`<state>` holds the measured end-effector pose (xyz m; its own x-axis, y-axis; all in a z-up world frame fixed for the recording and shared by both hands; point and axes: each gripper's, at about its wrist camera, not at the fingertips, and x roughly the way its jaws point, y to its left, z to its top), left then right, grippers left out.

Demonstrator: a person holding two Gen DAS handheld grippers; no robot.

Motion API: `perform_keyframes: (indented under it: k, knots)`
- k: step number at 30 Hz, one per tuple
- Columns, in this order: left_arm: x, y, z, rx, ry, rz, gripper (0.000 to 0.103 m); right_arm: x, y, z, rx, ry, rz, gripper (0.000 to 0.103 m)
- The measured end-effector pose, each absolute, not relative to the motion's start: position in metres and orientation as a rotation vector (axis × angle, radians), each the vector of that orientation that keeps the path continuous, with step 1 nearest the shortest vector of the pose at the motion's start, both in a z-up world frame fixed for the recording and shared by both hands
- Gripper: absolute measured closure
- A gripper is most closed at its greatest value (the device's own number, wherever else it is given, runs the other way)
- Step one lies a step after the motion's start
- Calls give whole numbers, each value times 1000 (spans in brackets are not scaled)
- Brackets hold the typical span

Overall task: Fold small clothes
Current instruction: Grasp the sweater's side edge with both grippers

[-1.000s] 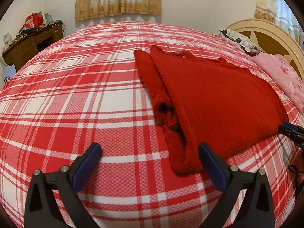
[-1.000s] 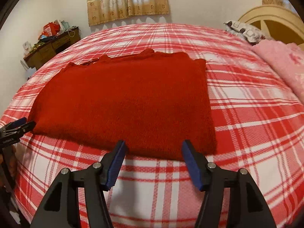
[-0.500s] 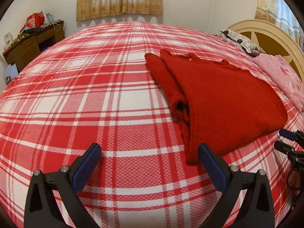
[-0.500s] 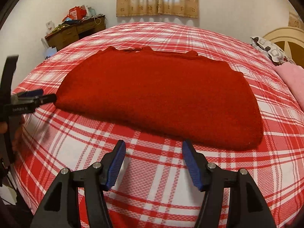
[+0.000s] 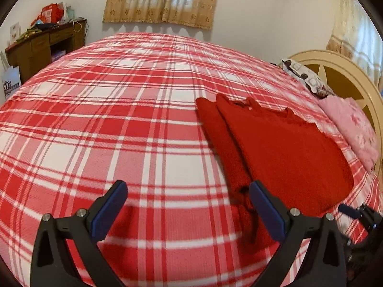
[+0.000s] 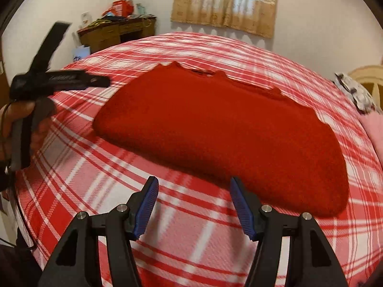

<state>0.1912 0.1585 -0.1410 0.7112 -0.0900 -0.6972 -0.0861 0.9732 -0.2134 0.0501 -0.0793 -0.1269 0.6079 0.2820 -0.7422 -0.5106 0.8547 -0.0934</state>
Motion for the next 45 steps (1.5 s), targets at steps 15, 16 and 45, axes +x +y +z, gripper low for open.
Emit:
perform_keyframes:
  k: [15,16,45]
  knots:
    - [249,153,-143,-372,780,-165,0,56,-4,-133,-413,750,567,40]
    - [251,153,-144,-376,783,-170,1,56,1,-134,-418,748,570,40]
    - [301,162,-170,-525,825,-324,60,58,47,-145,-550,643,578,71]
